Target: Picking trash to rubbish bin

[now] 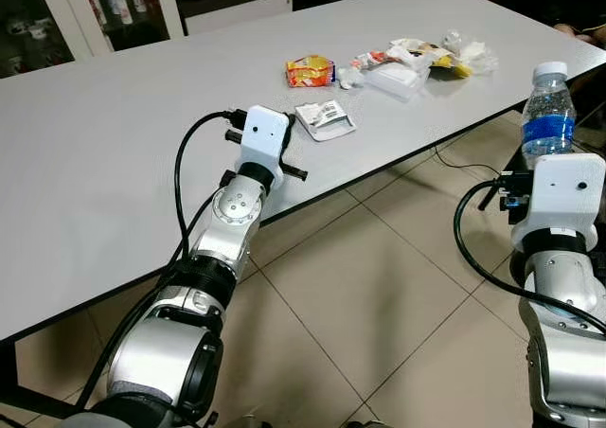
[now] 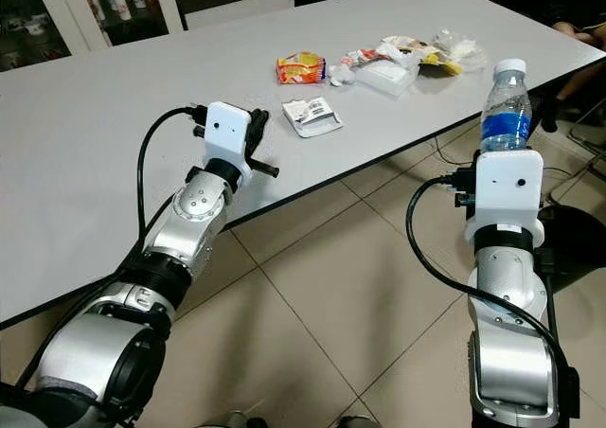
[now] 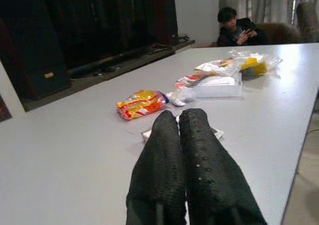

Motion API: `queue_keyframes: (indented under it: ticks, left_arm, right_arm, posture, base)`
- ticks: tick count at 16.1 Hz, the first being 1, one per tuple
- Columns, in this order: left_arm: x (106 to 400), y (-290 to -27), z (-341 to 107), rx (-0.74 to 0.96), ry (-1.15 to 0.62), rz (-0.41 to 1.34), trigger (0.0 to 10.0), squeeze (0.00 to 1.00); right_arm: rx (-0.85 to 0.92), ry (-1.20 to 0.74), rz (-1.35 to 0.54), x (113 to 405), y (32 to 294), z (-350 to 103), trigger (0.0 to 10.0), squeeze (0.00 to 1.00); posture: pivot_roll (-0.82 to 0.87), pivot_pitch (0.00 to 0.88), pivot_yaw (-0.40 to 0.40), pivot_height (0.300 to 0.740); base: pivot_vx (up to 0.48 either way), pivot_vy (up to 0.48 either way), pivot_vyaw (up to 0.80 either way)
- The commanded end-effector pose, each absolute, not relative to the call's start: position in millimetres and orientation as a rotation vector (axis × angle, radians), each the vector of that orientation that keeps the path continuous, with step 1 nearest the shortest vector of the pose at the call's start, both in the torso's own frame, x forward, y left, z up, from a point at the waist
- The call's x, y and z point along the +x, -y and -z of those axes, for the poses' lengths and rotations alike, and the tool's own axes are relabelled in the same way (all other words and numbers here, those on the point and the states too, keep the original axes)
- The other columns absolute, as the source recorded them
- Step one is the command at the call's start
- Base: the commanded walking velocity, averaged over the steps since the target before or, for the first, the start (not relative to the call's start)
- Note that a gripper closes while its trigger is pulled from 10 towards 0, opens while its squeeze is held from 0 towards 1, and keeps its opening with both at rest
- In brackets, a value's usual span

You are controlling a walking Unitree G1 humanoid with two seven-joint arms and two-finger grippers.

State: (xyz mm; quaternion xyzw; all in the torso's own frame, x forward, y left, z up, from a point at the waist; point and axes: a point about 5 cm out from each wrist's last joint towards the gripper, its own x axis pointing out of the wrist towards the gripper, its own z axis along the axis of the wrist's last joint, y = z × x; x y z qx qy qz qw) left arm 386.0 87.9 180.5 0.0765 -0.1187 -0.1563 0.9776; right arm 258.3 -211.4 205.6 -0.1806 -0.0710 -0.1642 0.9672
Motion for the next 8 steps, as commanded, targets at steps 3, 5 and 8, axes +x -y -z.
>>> queue_keyframes:
  ticks: [3, 5, 8]
  left_arm:
    - [384, -86, -177, 0.127, 0.229, 0.349, 10.0, 1.0]
    - [382, -81, -174, 0.118, 0.211, 0.401, 10.0, 1.0]
    - [380, -73, -172, 0.102, 0.196, 0.487, 10.0, 1.0]
  right_arm:
    - [-0.368, 0.174, 0.337, 255, 210, -210, 10.0, 0.0]
    - [-0.367, 0.174, 0.335, 255, 209, -210, 10.0, 0.0]
    - [-0.364, 0.167, 0.333, 254, 209, -208, 10.0, 0.0]
  posture:
    - [0.04, 0.089, 0.025, 0.74]
    - [0.04, 0.091, 0.025, 0.74]
    - [0.04, 0.091, 0.025, 0.74]
  base:
    - [0.0, 0.0, 0.0]
    - [0.0, 0.0, 0.0]
    - [0.0, 0.0, 0.0]
